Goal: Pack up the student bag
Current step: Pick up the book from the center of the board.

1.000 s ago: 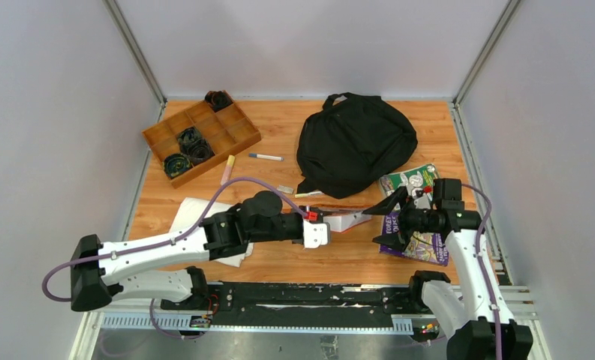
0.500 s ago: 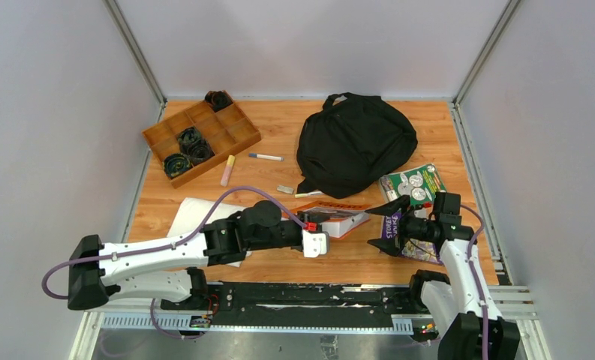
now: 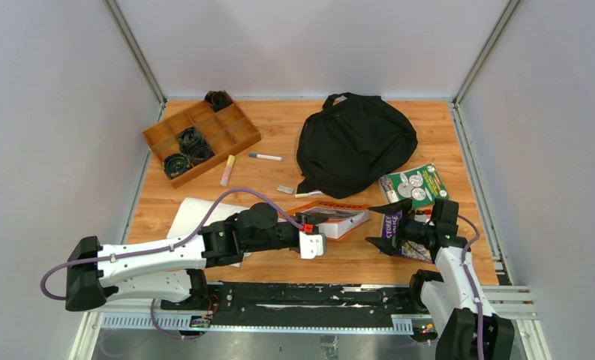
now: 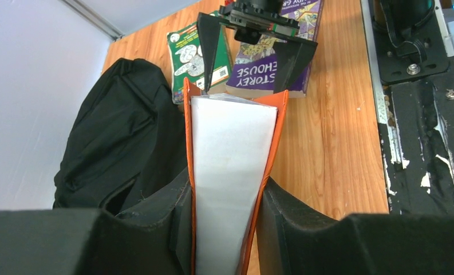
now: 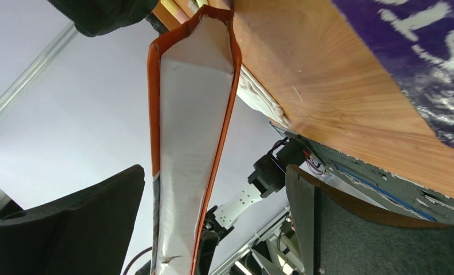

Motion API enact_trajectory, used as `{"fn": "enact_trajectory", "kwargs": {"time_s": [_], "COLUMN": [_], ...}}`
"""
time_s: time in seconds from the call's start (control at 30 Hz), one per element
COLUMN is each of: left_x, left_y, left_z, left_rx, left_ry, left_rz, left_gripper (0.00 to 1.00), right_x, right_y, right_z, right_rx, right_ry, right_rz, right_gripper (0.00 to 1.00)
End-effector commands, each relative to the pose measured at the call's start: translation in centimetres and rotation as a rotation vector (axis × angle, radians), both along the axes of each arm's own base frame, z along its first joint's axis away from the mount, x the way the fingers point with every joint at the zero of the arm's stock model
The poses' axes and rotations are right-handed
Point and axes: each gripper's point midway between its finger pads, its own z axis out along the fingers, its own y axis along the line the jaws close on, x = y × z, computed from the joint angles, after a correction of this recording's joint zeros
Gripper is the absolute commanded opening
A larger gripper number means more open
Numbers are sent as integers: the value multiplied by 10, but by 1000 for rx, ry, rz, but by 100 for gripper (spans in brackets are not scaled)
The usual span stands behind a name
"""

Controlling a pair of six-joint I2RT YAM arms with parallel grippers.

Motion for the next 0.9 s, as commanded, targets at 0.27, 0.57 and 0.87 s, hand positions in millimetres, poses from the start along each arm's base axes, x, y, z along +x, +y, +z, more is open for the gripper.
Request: {"fn": "enact_trajectory", "kwargs": {"time_s": [0.27, 0.57, 0.87], "left_x": [-17, -13, -14], "left_y": [-2, -2, -7], "left_z": [3, -4, -9], "left_rx": [-51, -33, -21], "left_ry": [77, 77, 100], "left_rz": [-51, -31, -35], "left_gripper": [0, 0, 4], "right_x": [24, 22, 18], "right_y": [-10, 1, 21], "right_z": [-6, -17, -25], "right_rx": [49, 36, 15], "right_ry": [-25, -14, 2], "right_rz": [-155, -130, -28], "right_gripper": [95, 83, 78]}}
